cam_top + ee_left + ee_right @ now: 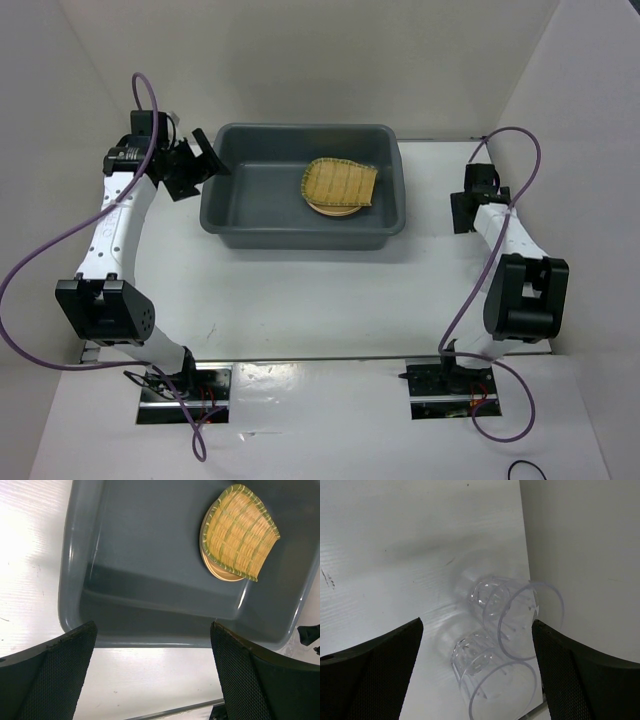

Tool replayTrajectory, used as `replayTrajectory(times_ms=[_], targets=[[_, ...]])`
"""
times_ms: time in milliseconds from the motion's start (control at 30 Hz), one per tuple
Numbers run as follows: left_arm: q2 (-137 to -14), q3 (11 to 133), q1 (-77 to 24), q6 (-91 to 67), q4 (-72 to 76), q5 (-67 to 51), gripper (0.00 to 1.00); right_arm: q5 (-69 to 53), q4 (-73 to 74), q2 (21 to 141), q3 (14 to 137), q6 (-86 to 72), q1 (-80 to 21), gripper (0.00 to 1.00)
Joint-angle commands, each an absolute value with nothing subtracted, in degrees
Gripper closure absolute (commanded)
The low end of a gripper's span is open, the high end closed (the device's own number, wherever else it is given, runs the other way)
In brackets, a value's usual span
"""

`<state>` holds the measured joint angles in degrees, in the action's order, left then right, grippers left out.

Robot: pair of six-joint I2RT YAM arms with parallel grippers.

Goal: Place the mixed dishes into the plastic bin

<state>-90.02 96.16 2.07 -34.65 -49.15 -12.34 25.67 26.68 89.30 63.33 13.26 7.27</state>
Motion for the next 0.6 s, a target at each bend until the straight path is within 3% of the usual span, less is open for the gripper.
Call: replayTrajectory(times_ms=[0, 300, 567], targets=[[-89.1, 95.3, 2.3, -34.1, -47.2, -13.4, 0.00, 28.5, 26.1, 86.1, 62.0, 11.9, 7.5, 0.06], [-88.1, 93.6, 2.3, -34.6, -47.2, -13.4, 0.00, 26.1, 27.9, 85.0, 58.9, 10.2, 9.1, 0.10], [-88.1, 93.1, 2.3, -34.6, -47.2, -13.4, 0.00, 23.7, 27.9, 88.3, 58.9, 9.1, 10.2, 0.21]])
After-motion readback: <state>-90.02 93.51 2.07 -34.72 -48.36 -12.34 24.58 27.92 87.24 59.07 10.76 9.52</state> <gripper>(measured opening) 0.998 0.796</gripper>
